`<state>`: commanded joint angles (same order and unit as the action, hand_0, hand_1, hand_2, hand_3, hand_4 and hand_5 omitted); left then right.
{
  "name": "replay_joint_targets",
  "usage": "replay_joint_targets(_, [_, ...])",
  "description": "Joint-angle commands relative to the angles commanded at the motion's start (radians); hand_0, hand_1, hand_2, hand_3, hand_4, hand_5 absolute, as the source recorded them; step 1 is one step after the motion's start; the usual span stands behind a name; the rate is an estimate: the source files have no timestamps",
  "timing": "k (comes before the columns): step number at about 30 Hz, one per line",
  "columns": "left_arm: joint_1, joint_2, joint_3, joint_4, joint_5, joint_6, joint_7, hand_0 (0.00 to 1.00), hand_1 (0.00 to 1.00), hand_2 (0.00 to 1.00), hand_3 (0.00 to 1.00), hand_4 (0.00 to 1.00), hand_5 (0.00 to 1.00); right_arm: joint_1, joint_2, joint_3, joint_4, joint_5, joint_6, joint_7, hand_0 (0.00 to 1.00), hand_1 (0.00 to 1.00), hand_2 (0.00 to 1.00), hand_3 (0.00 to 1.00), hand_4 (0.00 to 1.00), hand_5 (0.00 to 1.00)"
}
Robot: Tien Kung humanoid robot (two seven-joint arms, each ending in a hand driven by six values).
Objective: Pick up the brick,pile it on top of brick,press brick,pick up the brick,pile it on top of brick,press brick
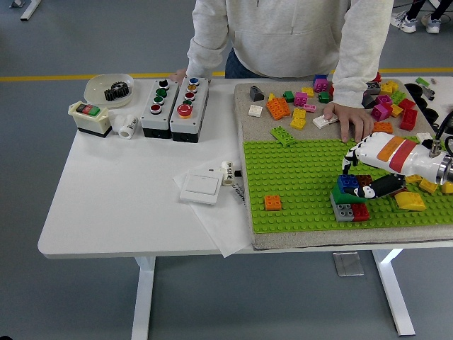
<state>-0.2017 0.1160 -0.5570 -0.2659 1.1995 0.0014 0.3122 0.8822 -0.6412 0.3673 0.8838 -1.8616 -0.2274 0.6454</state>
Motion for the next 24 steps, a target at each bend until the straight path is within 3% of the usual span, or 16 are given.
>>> replay_joint_targets(24, [0.002, -0.001, -0.002, -0.001, 0.005, -0.001, 0.002, 0.754, 0.742, 0.749, 0.595, 0.658, 0.591, -0.002, 0.008, -0.014, -0.021, -0.011, -0.013, 0.000, 0.533, 0.529, 0.564, 0.510, 0.696, 0.537])
